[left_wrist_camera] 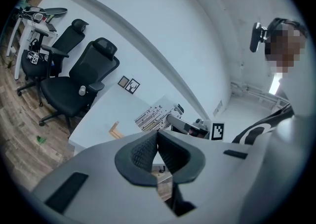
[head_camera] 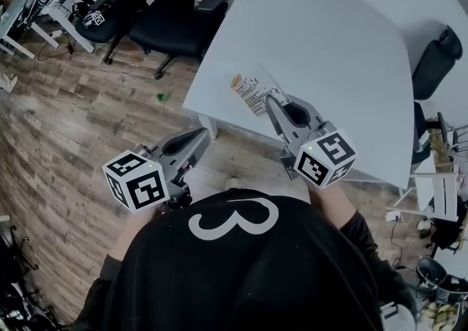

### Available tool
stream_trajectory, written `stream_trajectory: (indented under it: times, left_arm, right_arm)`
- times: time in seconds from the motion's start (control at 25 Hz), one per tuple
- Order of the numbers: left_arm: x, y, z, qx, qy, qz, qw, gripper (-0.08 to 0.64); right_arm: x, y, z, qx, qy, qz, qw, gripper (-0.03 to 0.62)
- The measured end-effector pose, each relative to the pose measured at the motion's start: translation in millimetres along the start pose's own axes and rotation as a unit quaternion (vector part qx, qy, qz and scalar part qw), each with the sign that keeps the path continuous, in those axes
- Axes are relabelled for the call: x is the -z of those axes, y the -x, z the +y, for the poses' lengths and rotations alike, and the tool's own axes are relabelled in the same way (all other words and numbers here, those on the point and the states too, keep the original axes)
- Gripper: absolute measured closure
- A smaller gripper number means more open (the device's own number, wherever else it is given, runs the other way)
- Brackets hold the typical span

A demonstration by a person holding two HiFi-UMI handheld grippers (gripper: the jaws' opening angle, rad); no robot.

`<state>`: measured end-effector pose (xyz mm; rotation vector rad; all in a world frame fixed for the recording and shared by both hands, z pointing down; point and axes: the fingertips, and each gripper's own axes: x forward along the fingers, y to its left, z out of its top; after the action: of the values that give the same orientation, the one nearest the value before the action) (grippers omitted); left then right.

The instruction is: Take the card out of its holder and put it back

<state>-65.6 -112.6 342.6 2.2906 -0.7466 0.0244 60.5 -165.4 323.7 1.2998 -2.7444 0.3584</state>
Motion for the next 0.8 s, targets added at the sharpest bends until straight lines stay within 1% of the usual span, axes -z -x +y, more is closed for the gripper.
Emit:
stream_trajectory:
  times: [0.24, 0.44, 0.56, 0.8]
  left_arm:
    - [10.1, 26.9, -10.6, 0.011, 0.000, 0.004, 0.9999, 0.546]
    - [24.0, 48.0, -23.7, 0.020, -0.008, 0.015, 0.9997, 0.546]
    - [31.4, 56.3, -32.2, 0.025, -0.015, 0.016, 0.9994, 0.546]
    - [42.3, 62.2, -45.0, 0.030, -0.026, 0.033, 0.9987, 0.546]
  right_arm:
    - [14.2, 17.0, 44.9, -0.008, -0.009, 0.009, 1.000, 0.569]
    - [30.7, 34.8, 79.2, -0.021, -0.042, 0.014, 0.999, 0.569]
    - [41.6, 46.9, 89.1, -0.019, -0.057, 0.016, 0.998, 0.569]
    - [44.3, 61.1, 98.0, -0.013, -0.069, 0.004, 0.997, 0.569]
